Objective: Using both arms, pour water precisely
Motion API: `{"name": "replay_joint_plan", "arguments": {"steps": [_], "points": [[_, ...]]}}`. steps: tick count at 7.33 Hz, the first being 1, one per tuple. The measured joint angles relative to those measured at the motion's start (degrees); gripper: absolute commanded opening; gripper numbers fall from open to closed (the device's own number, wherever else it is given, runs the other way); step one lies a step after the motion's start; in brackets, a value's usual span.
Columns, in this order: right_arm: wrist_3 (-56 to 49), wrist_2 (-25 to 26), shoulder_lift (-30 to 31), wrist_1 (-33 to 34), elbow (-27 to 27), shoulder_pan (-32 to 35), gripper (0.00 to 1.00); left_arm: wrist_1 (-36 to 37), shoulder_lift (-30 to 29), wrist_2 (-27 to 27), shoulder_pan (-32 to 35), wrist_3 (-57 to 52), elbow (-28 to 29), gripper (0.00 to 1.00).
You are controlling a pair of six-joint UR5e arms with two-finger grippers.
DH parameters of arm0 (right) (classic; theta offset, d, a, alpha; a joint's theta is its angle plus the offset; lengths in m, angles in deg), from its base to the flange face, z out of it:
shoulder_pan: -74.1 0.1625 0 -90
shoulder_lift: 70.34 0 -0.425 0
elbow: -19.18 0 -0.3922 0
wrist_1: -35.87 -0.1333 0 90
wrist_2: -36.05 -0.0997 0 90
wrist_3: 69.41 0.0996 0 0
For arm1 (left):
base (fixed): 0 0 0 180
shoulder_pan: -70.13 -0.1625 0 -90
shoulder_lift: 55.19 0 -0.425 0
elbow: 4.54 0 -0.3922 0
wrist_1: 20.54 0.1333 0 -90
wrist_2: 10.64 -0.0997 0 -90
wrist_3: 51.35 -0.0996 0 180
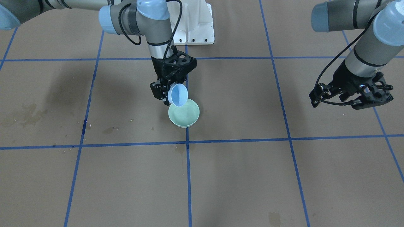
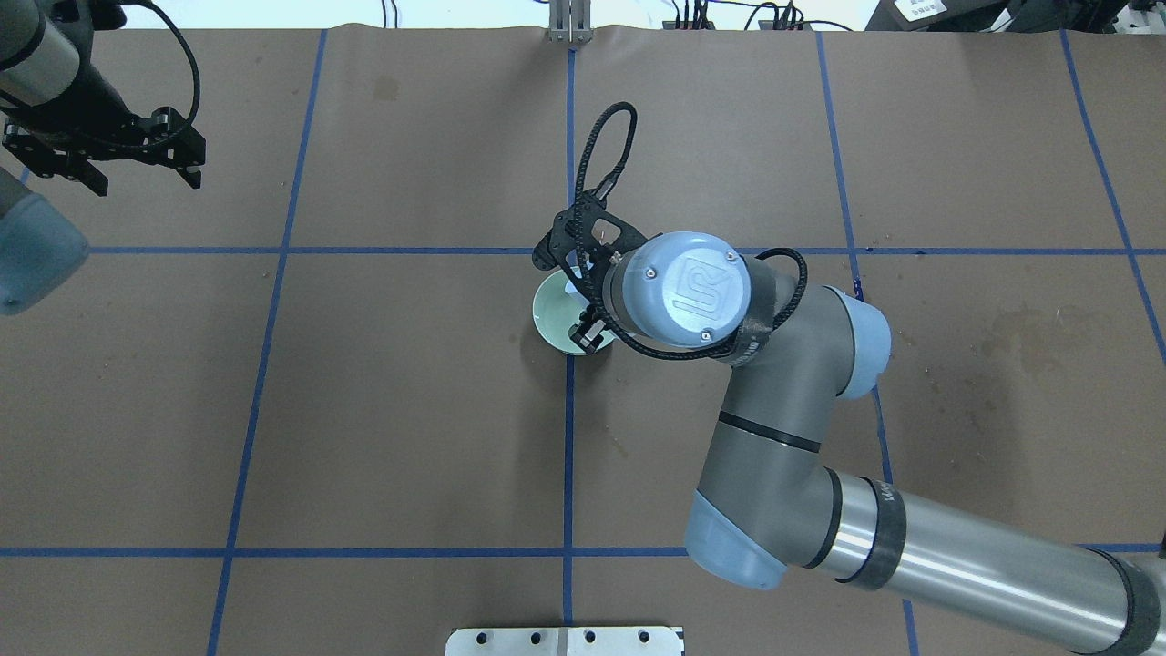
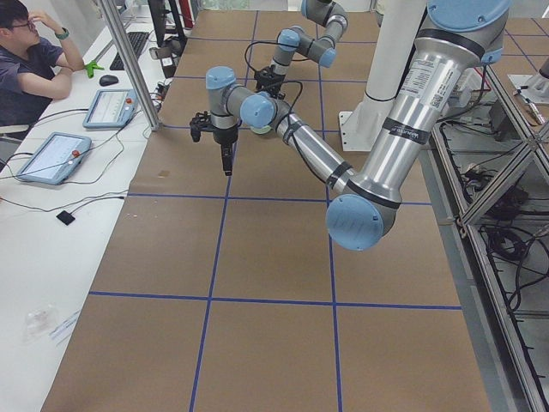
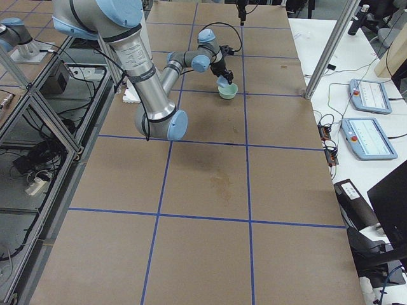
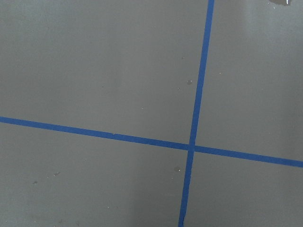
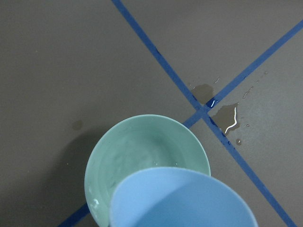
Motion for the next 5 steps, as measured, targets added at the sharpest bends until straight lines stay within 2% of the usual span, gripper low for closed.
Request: {"name": "replay_joint_plan", "arguments": {"steps": [2, 4, 5], "points": [[9.3, 7.0, 6.3, -8.1, -4.8, 0.9, 0.0, 0.0, 0.0, 0.0, 0.0, 0.2, -0.2, 1.0], [17.7, 15.2, 15.3, -10.0, -11.0, 2.6, 0.0, 0.1, -0.2, 0.1, 0.0, 0.5, -0.6, 1.0], [22.8, 17.7, 22.0, -10.1, -15.1, 4.2, 0.0, 0.2, -0.2, 0.1, 0.0, 0.6, -1.1, 1.0]]}}
